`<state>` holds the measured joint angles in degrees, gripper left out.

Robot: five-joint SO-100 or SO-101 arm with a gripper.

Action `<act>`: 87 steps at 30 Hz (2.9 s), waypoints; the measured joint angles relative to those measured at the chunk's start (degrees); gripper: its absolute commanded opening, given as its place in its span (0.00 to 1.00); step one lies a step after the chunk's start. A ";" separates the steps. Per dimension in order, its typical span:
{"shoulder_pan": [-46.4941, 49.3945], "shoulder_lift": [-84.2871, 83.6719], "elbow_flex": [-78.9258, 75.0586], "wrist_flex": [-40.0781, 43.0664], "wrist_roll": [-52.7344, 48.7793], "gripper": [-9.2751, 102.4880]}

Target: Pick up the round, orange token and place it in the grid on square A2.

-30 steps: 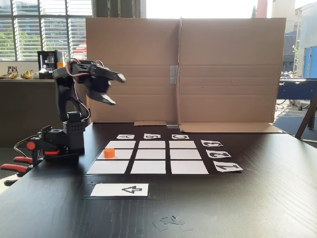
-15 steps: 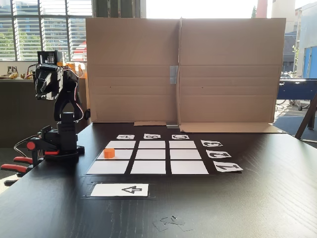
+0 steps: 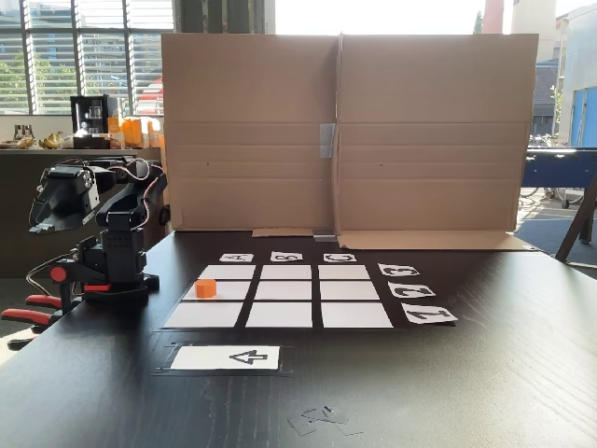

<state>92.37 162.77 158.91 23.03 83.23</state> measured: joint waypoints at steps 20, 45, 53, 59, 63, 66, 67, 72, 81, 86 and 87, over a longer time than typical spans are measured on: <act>2.20 26.02 16.08 9.93 1.05 0.08; 3.08 27.07 16.08 15.91 0.79 0.08; 3.25 27.07 16.08 15.91 0.79 0.08; 3.25 27.07 16.08 15.91 0.79 0.08; 3.25 27.07 16.08 15.91 0.79 0.08; 3.25 27.07 16.08 15.91 0.79 0.08; 3.25 27.07 16.08 15.91 0.79 0.08; 3.25 27.07 16.08 15.91 0.79 0.08; 3.25 27.07 16.08 15.91 0.79 0.08; 3.25 27.07 16.08 15.91 0.79 0.08; 3.25 27.07 16.08 15.91 0.79 0.08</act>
<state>95.62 189.84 174.99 38.94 84.02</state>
